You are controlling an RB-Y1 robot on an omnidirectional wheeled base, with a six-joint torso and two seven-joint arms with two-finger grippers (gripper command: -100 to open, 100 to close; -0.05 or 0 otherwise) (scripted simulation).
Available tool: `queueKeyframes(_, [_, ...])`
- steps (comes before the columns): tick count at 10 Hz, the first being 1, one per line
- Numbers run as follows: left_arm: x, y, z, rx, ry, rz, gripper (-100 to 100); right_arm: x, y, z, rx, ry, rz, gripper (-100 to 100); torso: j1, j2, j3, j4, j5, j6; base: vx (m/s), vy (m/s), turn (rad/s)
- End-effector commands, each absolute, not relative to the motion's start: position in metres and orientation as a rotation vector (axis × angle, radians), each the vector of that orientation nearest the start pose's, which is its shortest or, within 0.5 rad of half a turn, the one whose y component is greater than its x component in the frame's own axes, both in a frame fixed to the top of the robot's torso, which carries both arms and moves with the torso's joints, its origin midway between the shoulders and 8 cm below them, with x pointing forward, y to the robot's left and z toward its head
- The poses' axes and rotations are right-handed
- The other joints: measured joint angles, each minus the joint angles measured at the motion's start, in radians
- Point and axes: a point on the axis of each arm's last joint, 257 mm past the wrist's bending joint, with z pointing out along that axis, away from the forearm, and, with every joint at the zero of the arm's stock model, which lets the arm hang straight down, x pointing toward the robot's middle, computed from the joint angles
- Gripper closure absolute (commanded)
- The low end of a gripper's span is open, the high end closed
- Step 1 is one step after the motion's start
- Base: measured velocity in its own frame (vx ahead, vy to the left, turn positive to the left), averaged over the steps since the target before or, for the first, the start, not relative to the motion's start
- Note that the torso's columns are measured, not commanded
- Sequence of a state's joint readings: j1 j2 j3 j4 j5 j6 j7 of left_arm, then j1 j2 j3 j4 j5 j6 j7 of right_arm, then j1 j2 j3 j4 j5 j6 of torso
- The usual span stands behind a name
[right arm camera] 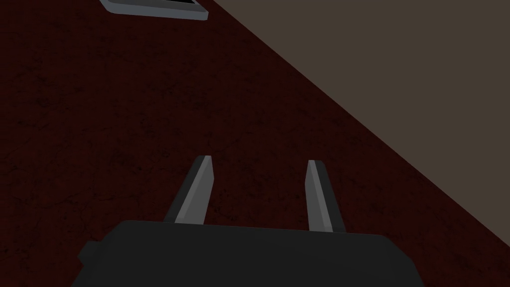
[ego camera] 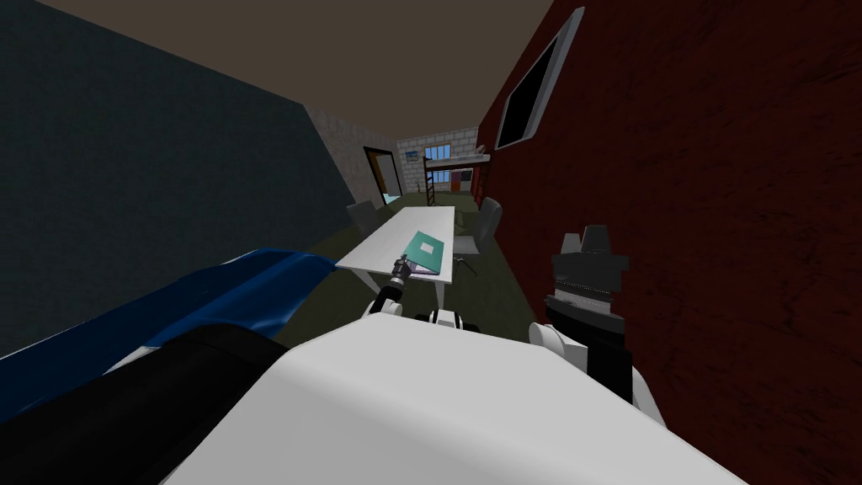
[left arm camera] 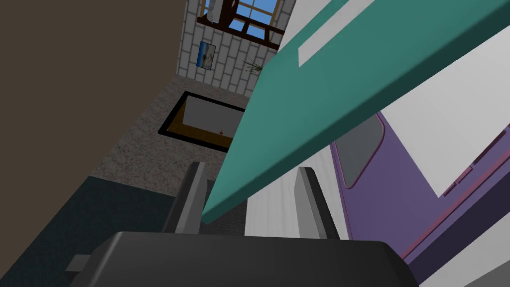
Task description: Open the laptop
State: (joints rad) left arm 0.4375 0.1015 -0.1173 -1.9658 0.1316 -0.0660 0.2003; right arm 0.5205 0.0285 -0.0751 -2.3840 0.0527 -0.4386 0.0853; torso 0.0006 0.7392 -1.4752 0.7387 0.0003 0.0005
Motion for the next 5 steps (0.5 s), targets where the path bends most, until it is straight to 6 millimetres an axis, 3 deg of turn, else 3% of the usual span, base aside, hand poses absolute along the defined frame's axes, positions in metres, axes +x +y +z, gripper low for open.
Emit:
queueKeyframes(1, [0.428, 0.24, -0.211, -1.391, 1.025, -1.446, -100, 0.327, -0.299, 0.053, 0.585, 0.62, 1.107, 0, 0.001, 0.0, 0.0, 0.0, 0.0, -0.001, 0.003, 0.039, -0.003])
queueKeyframes(5, [0.416, 0.243, -0.191, -1.392, 1.028, -1.446, -100, 0.327, -0.299, 0.053, 0.585, 0.62, 1.107, 0, -0.003, -0.001, -0.001, 0.001, -0.002, 0.0, 0.035, -0.021, 0.01])
